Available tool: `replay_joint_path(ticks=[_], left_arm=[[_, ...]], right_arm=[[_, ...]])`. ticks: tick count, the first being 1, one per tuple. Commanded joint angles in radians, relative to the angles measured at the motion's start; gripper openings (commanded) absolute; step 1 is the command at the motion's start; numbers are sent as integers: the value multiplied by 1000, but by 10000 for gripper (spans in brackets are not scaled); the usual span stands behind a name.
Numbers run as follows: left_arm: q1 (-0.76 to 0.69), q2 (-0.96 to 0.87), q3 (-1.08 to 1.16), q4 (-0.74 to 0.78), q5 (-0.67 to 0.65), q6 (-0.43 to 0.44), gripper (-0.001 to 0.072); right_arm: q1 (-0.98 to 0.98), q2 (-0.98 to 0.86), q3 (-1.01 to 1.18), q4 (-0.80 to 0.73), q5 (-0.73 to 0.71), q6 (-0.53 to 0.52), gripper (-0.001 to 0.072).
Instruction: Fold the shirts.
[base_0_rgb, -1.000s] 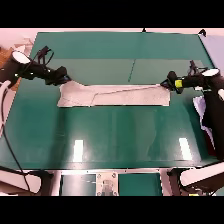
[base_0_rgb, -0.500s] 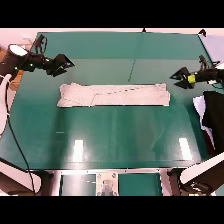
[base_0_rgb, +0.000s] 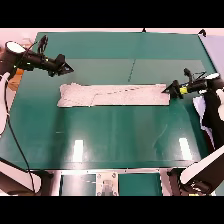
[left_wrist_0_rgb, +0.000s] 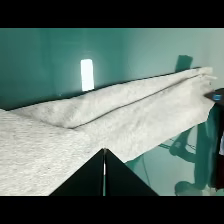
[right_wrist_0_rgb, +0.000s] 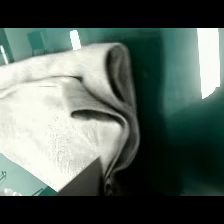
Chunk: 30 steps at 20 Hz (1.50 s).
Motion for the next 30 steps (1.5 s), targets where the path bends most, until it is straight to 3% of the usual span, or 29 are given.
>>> replay_joint_path(ticks=[1,4,8,11,15,20,25,27,30], left_arm=[[-40,-1,1,-23,-9,0,22],[-153,-9,1,19,79,-1,22],[-390,-94,0,45,332,-5,21],[-562,-195,3,45,510,-53,21],[-674,-298,33,29,608,-109,21],[-715,-400,143,-1,578,-158,21],[-698,-381,156,-3,540,-158,22],[-651,-330,162,0,461,-145,22],[-527,-241,235,39,190,-93,22]], right_arm=[[30,-19,15,14,-20,-18,14],[30,10,90,14,38,-4,12],[35,124,209,16,167,37,12],[50,220,250,55,181,42,13],[71,303,265,78,191,42,13],[95,357,267,208,205,37,13],[103,369,267,209,215,38,13],[103,369,267,211,216,39,13],[129,369,267,264,240,43,14]])
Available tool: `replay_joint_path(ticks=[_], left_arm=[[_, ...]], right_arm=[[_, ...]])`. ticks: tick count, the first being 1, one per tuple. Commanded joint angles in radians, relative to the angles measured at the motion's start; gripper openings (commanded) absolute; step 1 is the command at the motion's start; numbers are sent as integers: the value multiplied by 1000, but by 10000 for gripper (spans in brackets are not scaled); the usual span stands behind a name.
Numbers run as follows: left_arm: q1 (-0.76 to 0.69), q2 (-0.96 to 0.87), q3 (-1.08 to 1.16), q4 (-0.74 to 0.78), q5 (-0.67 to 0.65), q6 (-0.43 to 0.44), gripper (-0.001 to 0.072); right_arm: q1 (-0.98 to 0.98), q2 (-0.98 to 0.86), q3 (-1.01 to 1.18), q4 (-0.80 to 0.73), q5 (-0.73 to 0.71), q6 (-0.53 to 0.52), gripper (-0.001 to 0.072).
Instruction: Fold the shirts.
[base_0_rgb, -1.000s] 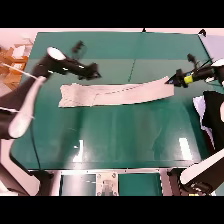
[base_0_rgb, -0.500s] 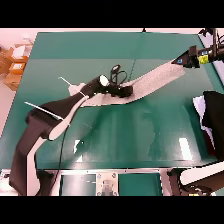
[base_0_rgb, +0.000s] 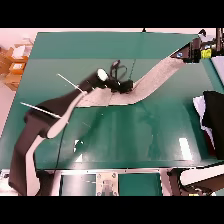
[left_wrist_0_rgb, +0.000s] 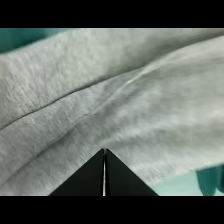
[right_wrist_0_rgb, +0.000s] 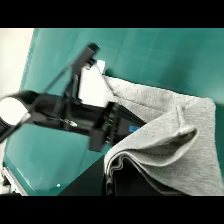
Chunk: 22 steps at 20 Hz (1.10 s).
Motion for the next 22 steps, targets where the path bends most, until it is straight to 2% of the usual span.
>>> replay_joint_path(ticks=[1,3,5,9,12,13,15,16,17,18,22], left_arm=[[136,84,85,65,-314,36,22],[242,128,159,104,-505,32,22],[342,180,164,101,-597,31,22],[505,241,161,101,-734,29,22],[596,244,161,102,-810,32,22],[623,244,161,102,-822,32,22],[669,244,161,102,-833,32,22],[689,244,161,102,-832,32,22],[704,244,161,103,-833,32,22],[717,244,161,102,-833,33,22],[724,244,160,108,-827,58,22]], right_arm=[[45,2,1,64,24,14,14],[138,2,1,76,10,44,14],[266,-1,-1,73,-65,48,14],[576,-40,-31,10,-370,49,14],[806,-157,-66,-14,-658,48,16],[872,-212,-66,-13,-757,48,53],[987,-325,-65,-6,-941,48,521],[1014,-358,-65,-8,-991,48,532],[1009,-366,-65,-25,-991,48,498],[972,-355,-64,-67,-948,53,398],[680,-245,-64,-246,-649,219,393]])
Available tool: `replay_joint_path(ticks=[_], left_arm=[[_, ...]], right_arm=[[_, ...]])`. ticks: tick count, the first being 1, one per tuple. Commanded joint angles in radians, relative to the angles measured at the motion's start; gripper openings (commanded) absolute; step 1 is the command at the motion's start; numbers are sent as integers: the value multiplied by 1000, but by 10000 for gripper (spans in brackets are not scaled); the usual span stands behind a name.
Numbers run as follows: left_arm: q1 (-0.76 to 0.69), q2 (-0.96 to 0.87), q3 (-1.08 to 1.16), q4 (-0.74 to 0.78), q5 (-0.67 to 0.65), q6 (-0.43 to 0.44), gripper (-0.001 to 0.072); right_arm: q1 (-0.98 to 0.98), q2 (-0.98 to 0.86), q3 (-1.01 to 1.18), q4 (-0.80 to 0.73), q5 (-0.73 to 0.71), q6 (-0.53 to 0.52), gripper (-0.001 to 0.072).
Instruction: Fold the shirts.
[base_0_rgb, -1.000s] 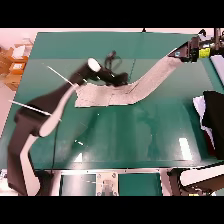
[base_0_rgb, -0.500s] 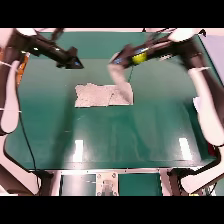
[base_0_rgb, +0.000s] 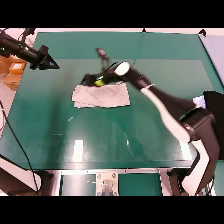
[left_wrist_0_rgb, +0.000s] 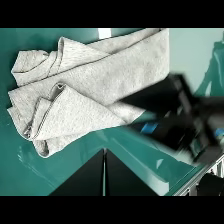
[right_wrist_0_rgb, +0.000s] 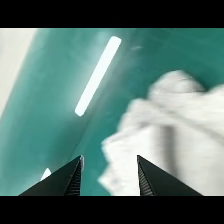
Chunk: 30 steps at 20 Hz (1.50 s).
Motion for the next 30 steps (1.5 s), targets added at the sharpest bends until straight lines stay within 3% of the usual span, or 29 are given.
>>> replay_joint_path(ticks=[1,2,4,6,10,17,19,24,27,30], left_arm=[[16,1,0,4,1,13,22],[16,1,0,4,2,13,22],[16,1,0,4,0,13,22],[16,1,0,4,0,13,22],[15,1,0,4,8,13,22],[16,1,0,4,9,12,22],[15,1,0,4,9,12,22],[15,1,0,4,6,12,22],[15,1,0,4,-3,12,22],[15,1,0,4,-12,13,22]], right_arm=[[-211,62,-1,-178,212,124,394],[-291,80,-2,-236,289,150,401],[-413,90,-19,-274,425,163,560],[-456,90,-107,-274,449,161,617],[-404,49,-265,-201,367,89,618],[-251,-9,-245,-123,285,76,606],[-251,-6,-182,-91,323,78,34],[-367,102,115,-83,472,129,11],[-557,190,262,-82,535,235,12],[-803,265,260,-83,547,288,11]])
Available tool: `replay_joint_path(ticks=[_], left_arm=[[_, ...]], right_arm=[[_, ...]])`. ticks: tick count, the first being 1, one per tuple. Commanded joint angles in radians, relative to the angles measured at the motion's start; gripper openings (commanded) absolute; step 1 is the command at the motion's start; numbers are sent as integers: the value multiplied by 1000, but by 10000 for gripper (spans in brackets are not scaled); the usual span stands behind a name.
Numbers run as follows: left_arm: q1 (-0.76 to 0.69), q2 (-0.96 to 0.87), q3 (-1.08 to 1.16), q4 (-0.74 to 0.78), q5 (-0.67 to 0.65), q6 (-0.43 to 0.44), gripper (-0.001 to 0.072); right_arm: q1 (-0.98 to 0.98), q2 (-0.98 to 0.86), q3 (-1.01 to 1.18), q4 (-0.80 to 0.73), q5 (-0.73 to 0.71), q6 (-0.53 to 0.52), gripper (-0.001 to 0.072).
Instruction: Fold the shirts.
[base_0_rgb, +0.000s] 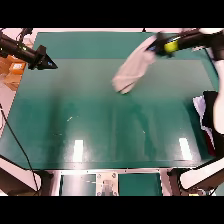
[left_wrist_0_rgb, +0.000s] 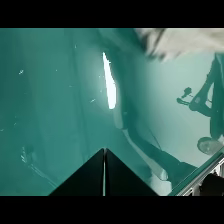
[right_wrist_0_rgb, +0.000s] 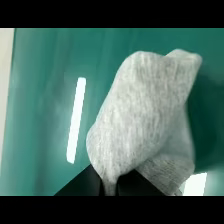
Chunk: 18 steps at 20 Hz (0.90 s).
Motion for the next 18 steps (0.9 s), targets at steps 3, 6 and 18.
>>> replay_joint_path(ticks=[3,6,18], left_arm=[[0,1,0,0,-31,0,22],[0,1,0,0,-36,-5,22],[0,1,0,0,-35,-6,22]], right_arm=[[-435,82,48,2,54,91,11],[-650,84,47,1,69,114,12],[-975,262,-46,-543,504,262,12]])
